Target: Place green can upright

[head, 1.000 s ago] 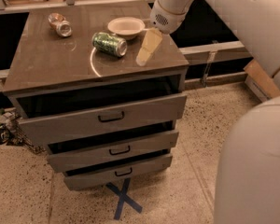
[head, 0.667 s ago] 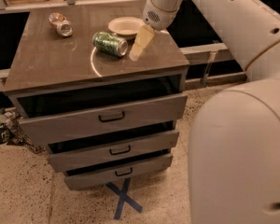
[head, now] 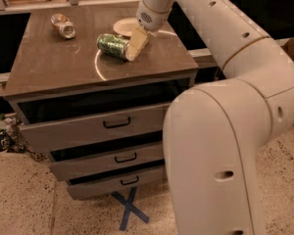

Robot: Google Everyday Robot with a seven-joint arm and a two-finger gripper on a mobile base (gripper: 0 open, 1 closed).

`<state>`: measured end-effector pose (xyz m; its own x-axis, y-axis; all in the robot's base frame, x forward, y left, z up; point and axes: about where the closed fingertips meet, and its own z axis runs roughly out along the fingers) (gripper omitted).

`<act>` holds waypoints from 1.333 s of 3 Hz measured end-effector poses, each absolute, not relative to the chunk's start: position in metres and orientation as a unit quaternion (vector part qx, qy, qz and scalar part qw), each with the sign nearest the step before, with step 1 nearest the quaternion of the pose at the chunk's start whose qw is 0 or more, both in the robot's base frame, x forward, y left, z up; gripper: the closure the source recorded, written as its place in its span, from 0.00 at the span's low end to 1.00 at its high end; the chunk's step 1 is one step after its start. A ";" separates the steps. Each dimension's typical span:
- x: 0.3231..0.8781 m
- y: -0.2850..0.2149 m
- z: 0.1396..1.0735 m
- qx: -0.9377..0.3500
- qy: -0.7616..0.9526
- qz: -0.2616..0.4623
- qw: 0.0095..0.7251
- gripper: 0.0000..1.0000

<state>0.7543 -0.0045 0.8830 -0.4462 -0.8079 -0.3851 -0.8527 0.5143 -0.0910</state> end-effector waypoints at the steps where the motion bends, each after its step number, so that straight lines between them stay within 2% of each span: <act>1: 0.755 0.022 0.877 -0.504 0.840 0.075 0.187 0.14; 3: 0.758 0.072 0.880 -0.538 0.815 0.101 0.191 0.16; 4: 0.763 0.090 0.879 -0.548 0.806 0.107 0.193 0.22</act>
Offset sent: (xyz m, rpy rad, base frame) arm 0.0108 0.0757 0.0055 0.0314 0.0282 0.1410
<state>0.7626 0.0905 0.8786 -0.3239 -0.8431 -0.4294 -0.9260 0.3755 -0.0388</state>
